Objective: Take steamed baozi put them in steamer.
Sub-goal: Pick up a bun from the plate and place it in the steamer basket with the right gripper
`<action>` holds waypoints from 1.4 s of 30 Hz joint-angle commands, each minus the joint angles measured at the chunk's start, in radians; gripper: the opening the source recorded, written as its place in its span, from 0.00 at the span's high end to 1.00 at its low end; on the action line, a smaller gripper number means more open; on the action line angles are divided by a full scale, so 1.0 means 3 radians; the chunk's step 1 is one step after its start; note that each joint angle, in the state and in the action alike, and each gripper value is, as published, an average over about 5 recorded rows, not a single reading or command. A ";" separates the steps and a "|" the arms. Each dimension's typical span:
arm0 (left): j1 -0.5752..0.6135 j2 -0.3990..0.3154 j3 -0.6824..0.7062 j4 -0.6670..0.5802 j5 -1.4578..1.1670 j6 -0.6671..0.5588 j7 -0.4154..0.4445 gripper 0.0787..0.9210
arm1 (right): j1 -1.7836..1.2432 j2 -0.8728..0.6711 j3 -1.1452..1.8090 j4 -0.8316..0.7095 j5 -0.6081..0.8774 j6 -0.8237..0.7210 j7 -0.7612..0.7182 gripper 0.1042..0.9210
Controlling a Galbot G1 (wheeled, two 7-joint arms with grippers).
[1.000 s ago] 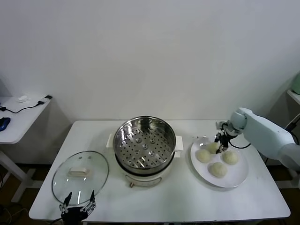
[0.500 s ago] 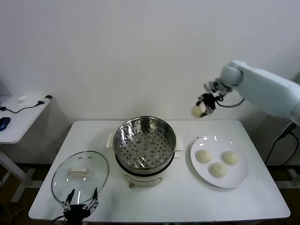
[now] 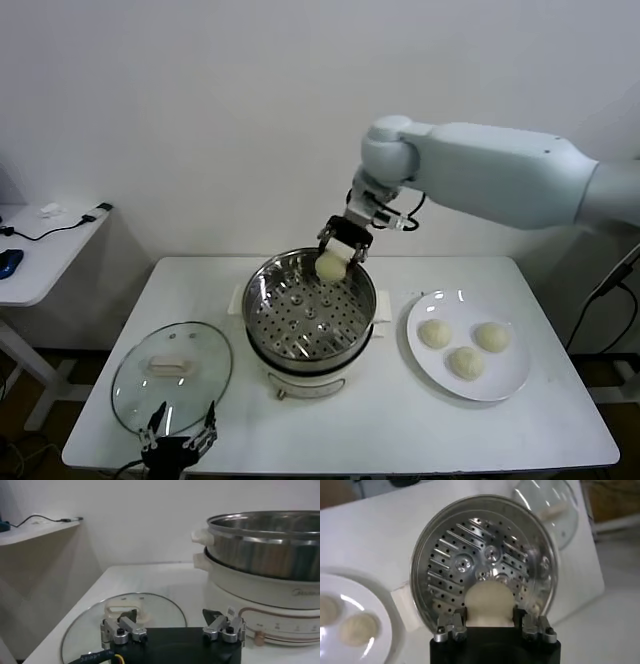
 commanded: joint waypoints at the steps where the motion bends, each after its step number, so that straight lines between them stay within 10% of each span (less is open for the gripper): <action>1: 0.0023 -0.0010 0.0003 -0.0038 0.0019 0.0010 -0.0005 0.12 | -0.0556 0.0368 0.0206 -0.0719 -0.0848 0.0740 0.0266 0.39; 16: -0.0025 -0.0033 0.0012 0.0014 0.0002 0.0010 -0.0016 0.12 | -0.0833 0.0815 0.0293 -0.1340 -0.1003 0.0811 0.0303 0.37; 32: -0.0044 -0.0025 0.0018 0.0037 -0.0008 -0.0011 -0.0035 0.12 | -0.0841 0.0958 0.0322 -0.1582 -0.0961 0.0915 0.0289 0.14; 37: -0.0029 -0.0030 0.0016 0.0009 -0.0007 -0.0012 -0.0037 0.12 | -0.0479 0.0775 0.0260 -0.1276 -0.0384 0.0878 0.0144 0.12; 42: -0.0019 -0.0046 0.0045 0.0011 0.0018 -0.0017 -0.0040 0.12 | 0.0399 0.0407 -0.0326 -0.0794 0.1254 0.0500 -0.0221 0.12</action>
